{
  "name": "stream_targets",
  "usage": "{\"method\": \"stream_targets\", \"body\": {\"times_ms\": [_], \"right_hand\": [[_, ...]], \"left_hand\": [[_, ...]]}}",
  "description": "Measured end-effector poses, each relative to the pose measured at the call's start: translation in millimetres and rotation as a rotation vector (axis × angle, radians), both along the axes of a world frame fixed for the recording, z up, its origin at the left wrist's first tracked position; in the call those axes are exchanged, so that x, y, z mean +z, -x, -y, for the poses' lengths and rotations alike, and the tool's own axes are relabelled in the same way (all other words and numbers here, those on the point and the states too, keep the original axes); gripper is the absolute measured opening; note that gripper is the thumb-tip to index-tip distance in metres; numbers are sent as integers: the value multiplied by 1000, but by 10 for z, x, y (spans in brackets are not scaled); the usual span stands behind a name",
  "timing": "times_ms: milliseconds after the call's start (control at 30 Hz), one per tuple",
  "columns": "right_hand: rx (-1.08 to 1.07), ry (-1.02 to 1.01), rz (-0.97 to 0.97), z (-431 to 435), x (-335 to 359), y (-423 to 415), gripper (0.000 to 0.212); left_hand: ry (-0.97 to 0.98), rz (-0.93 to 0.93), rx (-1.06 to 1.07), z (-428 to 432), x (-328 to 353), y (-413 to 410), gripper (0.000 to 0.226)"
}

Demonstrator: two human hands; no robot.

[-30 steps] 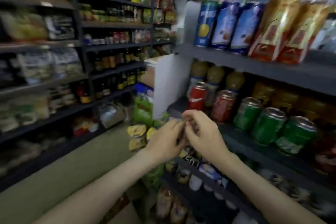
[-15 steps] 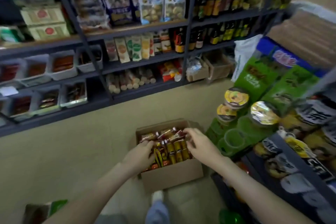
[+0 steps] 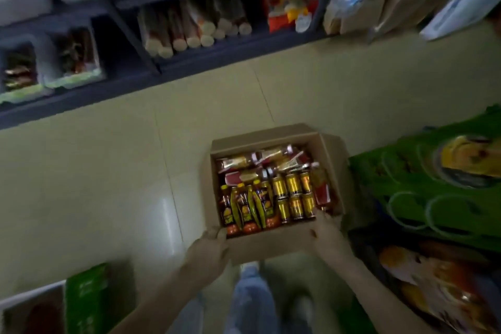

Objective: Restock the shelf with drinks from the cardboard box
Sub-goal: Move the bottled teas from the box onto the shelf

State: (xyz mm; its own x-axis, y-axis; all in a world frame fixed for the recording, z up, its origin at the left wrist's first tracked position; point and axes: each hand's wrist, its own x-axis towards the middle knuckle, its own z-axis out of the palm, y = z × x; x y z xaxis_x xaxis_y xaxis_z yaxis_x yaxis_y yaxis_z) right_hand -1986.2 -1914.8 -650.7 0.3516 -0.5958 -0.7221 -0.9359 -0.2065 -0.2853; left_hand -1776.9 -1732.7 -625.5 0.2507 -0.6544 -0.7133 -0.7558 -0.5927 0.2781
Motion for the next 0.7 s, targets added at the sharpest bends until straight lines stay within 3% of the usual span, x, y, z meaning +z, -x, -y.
{"method": "stream_targets", "body": {"times_ms": [133,233,367,467,700], "right_hand": [[18,-49,-147,267,-992,180,49],[48,31,-173,477,-1625,249,52],[-3,205,-170,750,-2265,196,68],[18,215,-173,896,-2724,199,82],[30,356,-225,921,-3267,320,93]], "left_hand": [[-75,-24,-19,247,-955,96,53],[-122,-10,-40,444,-1560,201,56],[-89,17,-30,688,-2241,305,58],[-65,27,-50,772,-2672,377,61],[-74,69,-101,753,-3226,541,67]]}}
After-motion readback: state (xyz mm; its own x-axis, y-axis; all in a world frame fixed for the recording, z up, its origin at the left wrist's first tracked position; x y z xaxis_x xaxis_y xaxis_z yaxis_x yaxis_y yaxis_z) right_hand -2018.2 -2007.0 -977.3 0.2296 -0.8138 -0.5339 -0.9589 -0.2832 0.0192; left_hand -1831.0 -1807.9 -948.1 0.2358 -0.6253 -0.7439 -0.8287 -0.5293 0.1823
